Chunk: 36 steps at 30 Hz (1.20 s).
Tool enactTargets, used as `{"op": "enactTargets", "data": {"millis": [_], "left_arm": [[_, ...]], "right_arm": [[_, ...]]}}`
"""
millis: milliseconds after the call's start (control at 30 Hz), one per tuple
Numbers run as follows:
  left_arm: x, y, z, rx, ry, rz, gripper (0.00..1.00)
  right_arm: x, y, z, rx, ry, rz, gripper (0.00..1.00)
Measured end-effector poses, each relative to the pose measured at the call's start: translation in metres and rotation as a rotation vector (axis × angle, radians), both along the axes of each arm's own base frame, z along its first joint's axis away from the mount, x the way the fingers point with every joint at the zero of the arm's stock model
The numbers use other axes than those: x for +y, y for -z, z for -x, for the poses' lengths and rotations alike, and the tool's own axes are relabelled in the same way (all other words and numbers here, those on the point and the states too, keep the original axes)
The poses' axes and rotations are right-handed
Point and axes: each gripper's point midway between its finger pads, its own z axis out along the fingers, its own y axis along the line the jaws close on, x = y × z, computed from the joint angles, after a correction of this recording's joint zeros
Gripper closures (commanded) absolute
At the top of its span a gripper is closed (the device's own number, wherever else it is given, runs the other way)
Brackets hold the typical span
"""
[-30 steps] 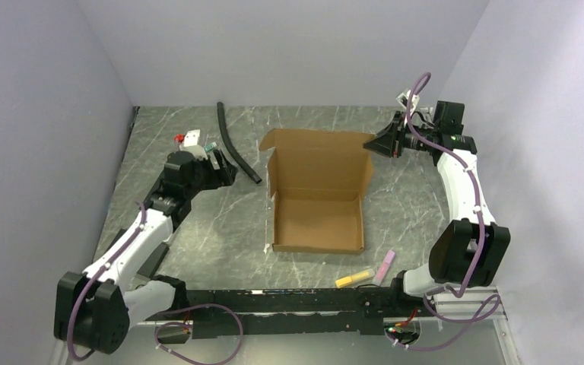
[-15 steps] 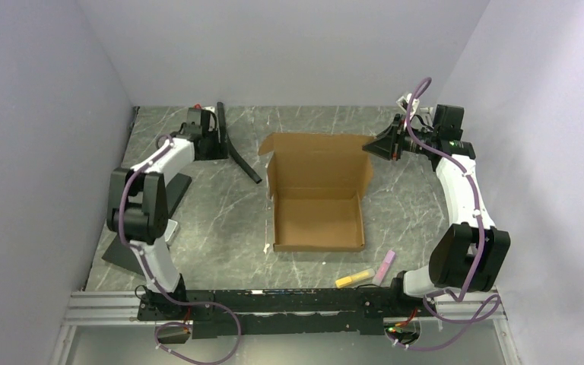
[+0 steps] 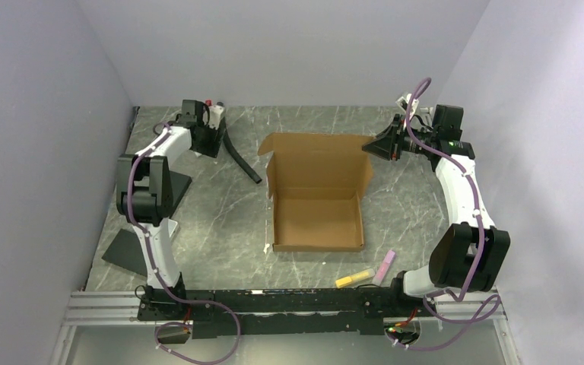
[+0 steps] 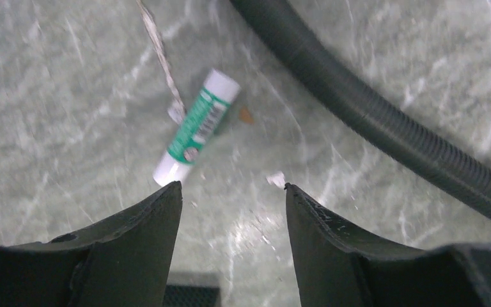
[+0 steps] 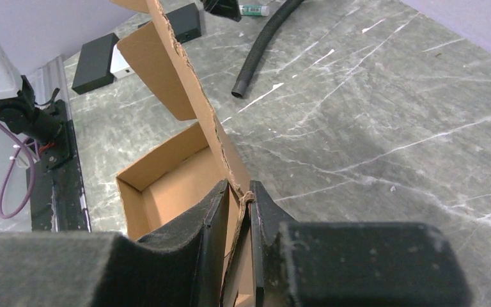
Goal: Fold the paper box
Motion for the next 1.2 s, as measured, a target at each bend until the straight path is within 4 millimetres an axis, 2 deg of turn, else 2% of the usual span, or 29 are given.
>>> {"op": "enactTargets", "data": {"millis": [200, 300, 400, 567, 600, 633, 700, 767, 867, 1000, 1100, 1200], "left_arm": [[0.015, 0.004, -0.034, -0.008, 0.021, 0.037, 0.41], [0.022, 0.009, -0.042, 0.001, 0.017, 0.044, 0.44], [0.023, 0.018, -0.040, 0.029, 0.022, 0.059, 0.49], [0.019, 0.037, -0.035, 0.079, 0.032, 0.076, 0.65], [0.018, 0.039, -0.035, 0.081, 0.033, 0.081, 0.76], [0.018, 0.039, -0.035, 0.081, 0.031, 0.084, 0.82], [0.018, 0.039, -0.035, 0.082, 0.025, 0.089, 0.85], [0.017, 0.040, -0.036, 0.077, 0.017, 0.095, 0.96], [0.016, 0.039, -0.034, 0.060, 0.003, 0.110, 1.00], [0.012, 0.037, -0.015, 0.068, -0.042, 0.150, 1.00], [0.005, 0.030, 0.016, 0.091, -0.127, 0.227, 1.00], [-0.008, 0.004, 0.051, 0.060, -0.207, 0.350, 1.00]], "right_arm": [[0.000, 0.000, 0.000, 0.000, -0.001, -0.001, 0.78], [0.000, 0.001, 0.000, 0.002, -0.001, -0.001, 0.79], [0.000, 0.001, 0.000, 0.004, -0.005, -0.004, 0.79], [0.001, 0.002, 0.000, 0.009, -0.012, -0.011, 0.78], [0.001, 0.003, -0.001, 0.010, -0.013, -0.011, 0.78], [0.001, 0.003, -0.001, 0.012, -0.013, -0.012, 0.78], [0.001, 0.003, -0.001, 0.012, -0.013, -0.012, 0.79], [0.001, 0.003, -0.001, 0.012, -0.013, -0.012, 0.79], [0.001, 0.003, -0.001, 0.012, -0.015, -0.013, 0.79], [0.001, 0.003, -0.001, 0.010, -0.015, -0.012, 0.78], [0.001, 0.003, -0.001, 0.006, -0.017, -0.010, 0.78], [0.001, 0.004, 0.000, 0.002, -0.019, -0.008, 0.76]]}}
